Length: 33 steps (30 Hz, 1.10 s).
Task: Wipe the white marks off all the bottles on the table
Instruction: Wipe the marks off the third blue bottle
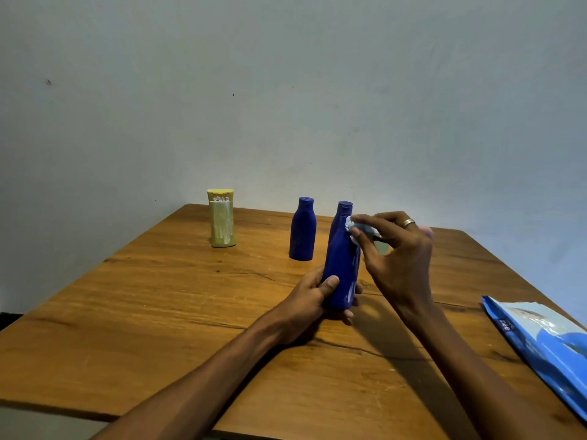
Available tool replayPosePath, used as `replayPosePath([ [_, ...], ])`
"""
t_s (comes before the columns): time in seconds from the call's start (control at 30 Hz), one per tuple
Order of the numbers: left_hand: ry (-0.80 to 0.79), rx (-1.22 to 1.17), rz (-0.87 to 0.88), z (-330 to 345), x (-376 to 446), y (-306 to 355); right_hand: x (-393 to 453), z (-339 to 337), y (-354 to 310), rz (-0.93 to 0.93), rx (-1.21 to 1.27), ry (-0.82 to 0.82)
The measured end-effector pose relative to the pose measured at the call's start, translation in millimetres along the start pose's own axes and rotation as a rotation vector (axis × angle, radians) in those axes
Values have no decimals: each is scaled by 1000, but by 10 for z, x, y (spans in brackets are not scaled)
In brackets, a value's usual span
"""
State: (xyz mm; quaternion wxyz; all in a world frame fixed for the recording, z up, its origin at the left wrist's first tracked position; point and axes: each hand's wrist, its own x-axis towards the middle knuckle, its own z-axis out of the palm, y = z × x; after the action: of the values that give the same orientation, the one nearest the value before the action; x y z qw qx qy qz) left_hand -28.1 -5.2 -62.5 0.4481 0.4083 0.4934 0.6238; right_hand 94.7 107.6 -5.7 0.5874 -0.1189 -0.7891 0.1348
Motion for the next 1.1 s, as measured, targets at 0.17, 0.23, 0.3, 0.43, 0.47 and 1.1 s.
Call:
replayPosePath([
  [0.17, 19, -36, -4, -10, 7, 4, 26, 52, 24, 210, 159, 49],
  [0.23, 31, -4, 9, -15, 11, 5, 45, 10, 24, 289, 198, 52],
  [0.3, 41, 40, 24, -24, 17, 11, 101, -65, 10, 285, 195, 13],
  [0.43, 63, 82, 41, -38, 37, 4, 250, -209, -70, 113, 95, -138],
  [0.47, 66, 97, 43, -35, 38, -2, 282, -230, -103, 68, 78, -184],
  [1.1, 71, 140, 67, 11, -1, 2, 617, -326, -200, 135, -66, -428],
])
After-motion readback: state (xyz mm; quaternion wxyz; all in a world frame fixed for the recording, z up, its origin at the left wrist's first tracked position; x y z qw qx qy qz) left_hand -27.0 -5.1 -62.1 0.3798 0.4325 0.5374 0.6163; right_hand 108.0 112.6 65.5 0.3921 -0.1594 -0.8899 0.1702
